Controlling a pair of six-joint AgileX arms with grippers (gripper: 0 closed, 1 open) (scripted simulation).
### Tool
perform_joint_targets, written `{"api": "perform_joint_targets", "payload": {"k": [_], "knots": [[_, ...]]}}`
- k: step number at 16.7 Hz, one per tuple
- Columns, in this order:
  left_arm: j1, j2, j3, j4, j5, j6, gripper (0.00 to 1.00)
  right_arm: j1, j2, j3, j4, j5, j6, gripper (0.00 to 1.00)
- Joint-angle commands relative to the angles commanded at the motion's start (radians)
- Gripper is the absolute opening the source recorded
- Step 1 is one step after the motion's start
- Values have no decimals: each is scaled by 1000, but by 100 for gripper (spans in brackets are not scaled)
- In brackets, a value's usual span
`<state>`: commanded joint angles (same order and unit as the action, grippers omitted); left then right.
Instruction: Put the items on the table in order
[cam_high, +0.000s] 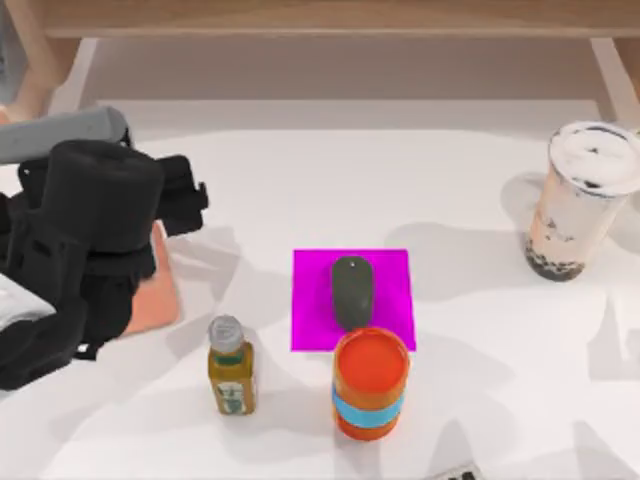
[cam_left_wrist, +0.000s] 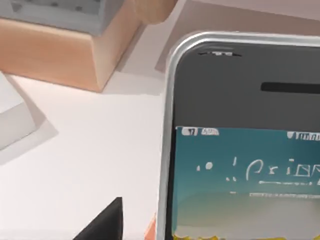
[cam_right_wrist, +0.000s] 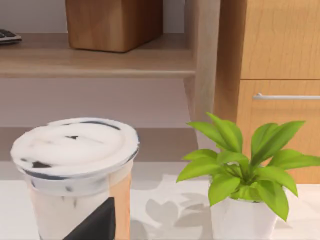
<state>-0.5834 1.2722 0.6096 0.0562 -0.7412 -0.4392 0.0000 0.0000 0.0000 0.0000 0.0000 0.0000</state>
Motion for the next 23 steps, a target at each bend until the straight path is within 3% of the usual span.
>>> {"api": "perform_joint_targets", "payload": {"k": [16, 20, 23], "knots": [[-77, -116, -59, -101, -62, -65, 100, 0, 0, 0, 0, 0, 0, 100], [-55, -138, -66, -97, -43, -53, 100, 0, 0, 0, 0, 0, 0, 100], [3, -237, -109, -91, 19, -14, 100, 0, 0, 0, 0, 0, 0, 100]]}}
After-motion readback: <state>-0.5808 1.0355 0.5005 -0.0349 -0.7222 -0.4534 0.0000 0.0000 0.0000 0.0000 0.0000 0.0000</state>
